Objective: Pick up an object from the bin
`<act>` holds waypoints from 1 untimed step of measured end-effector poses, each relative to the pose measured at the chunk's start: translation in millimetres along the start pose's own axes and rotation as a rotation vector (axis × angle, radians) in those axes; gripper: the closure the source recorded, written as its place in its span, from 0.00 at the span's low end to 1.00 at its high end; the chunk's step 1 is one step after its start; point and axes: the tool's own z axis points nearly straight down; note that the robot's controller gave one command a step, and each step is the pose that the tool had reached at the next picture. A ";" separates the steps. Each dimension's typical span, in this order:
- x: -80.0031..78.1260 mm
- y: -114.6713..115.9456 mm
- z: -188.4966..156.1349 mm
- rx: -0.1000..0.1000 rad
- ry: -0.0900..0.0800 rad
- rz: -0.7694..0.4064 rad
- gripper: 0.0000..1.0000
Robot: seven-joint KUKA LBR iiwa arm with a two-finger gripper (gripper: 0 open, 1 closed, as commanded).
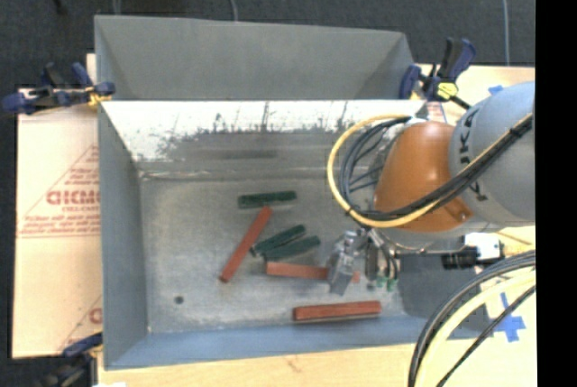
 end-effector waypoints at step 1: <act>-8.2 47.4 -191.4 -0.003 -0.018 -0.123 1.00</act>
Offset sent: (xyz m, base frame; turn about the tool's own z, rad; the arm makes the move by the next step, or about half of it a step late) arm 0.0000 0.0000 0.0000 0.0000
